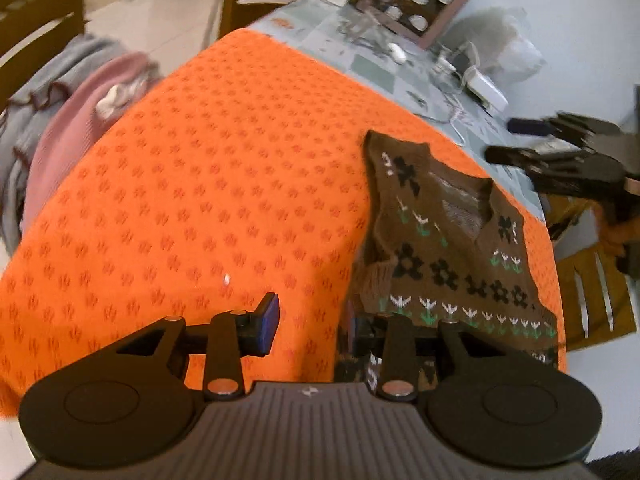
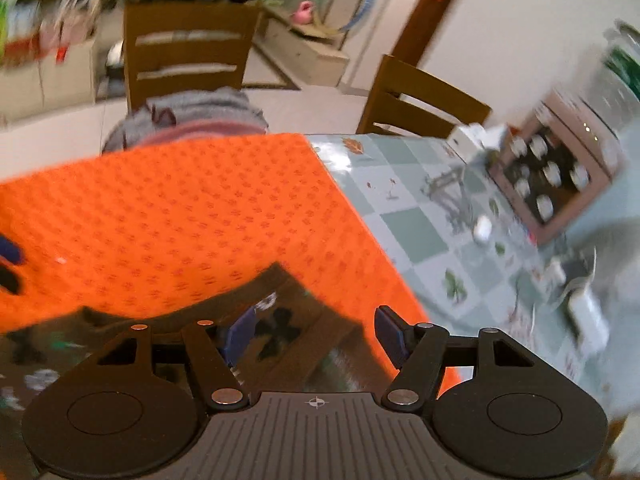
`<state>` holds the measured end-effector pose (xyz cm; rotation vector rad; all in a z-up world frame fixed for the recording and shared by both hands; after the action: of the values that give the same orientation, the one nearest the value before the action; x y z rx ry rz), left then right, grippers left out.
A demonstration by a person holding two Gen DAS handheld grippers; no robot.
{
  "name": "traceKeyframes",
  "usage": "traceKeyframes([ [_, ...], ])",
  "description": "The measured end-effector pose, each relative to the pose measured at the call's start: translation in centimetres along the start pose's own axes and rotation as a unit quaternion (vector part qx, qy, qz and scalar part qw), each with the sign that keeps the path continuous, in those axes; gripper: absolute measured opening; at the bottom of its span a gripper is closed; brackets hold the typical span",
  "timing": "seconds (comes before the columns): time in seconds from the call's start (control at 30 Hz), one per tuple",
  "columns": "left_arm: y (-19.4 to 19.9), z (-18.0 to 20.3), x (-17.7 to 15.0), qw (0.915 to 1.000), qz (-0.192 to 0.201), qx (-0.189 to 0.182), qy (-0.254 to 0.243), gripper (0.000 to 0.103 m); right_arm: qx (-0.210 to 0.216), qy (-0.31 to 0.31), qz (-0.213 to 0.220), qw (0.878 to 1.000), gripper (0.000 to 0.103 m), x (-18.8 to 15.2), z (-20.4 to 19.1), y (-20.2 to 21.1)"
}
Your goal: Fold clothes
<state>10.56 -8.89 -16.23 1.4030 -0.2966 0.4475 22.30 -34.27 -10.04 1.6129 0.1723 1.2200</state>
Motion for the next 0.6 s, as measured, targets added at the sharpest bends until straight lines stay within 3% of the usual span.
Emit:
traceKeyframes([
  [0.2,-2.1,1.2,1.6,0.9984,0.000,-0.017,-0.054,0.041,-0.012,-0.099,0.016,0.995,0.069,-4.5,-0.6,4.7],
  [0.33,-3.8,2.6,2.7,0.9954,-0.020,-0.057,-0.074,0.041,-0.040,-0.163,0.017,0.986,0.069,-8.3,-1.0,6.9],
  [0.47,-4.9,4.3,3.0,0.9925,-0.024,-0.073,-0.095,0.039,-0.068,-0.240,0.011,0.968,0.068,-13.3,-1.3,8.3],
  [0.53,-5.6,4.9,2.7,0.9925,-0.032,-0.064,-0.100,0.034,-0.079,-0.277,0.008,0.958,0.066,-15.8,-1.5,8.7],
  [0.6,-6.5,5.3,2.4,0.9928,-0.043,-0.047,-0.101,0.027,-0.084,-0.309,0.005,0.947,0.058,-18.1,-1.7,8.9],
])
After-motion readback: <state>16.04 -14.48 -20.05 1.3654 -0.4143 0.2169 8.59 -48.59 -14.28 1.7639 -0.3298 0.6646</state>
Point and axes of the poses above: each gripper's, at about its wrist camera, not at the fingertips, and y roughly against the way its jaws point, z to its right, x to its top, the point moved 4 cm from there along -y, roughly the way its jaws point, and after that the axes turned 14 degrees about x, right-handed, at the moved point
